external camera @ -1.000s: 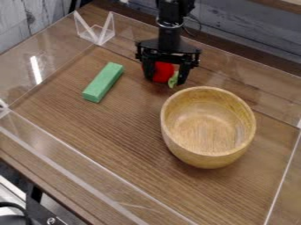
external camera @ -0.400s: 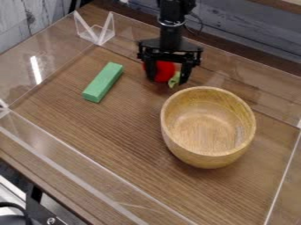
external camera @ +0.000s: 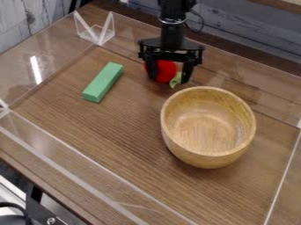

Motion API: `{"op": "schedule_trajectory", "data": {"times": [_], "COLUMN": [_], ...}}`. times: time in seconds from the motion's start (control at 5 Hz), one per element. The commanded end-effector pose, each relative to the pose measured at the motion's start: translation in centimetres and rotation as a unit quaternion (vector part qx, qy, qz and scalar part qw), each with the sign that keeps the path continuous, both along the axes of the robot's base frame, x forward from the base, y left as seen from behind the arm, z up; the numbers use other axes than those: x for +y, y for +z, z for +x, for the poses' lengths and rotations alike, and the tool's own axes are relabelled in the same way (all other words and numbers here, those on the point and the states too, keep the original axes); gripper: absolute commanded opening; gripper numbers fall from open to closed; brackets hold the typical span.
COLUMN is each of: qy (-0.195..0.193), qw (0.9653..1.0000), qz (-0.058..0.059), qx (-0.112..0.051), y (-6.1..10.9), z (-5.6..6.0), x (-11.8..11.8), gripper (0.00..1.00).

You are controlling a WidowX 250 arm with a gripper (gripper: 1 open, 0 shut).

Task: Move the red object to the right side of the table

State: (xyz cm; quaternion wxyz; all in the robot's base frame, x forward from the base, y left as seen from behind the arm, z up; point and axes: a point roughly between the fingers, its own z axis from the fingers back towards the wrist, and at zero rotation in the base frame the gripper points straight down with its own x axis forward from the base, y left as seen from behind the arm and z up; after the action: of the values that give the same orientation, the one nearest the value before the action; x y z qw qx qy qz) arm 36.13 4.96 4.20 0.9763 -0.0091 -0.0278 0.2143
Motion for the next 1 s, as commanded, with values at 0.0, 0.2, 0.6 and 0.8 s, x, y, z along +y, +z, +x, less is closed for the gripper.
{"op": "schedule_trajectory", "data": {"times": [0.0, 0.2, 0.6, 0.8], "qy": [0.007, 0.005, -0.03, -0.049], "qw": [0.9991, 0.9991, 0.9982, 0.9971], "qz": [0.006, 0.001, -0.018, -0.028], "qx": [-0.041, -0.041, -0.048, -0.05], "y": [2.5, 2.9, 4.8, 5.7], "z": [1.2, 1.2, 1.7, 1.7], "x": [0.5, 0.3, -2.1, -3.5], "gripper": [0.0, 0.0, 0.0, 0.0]}}
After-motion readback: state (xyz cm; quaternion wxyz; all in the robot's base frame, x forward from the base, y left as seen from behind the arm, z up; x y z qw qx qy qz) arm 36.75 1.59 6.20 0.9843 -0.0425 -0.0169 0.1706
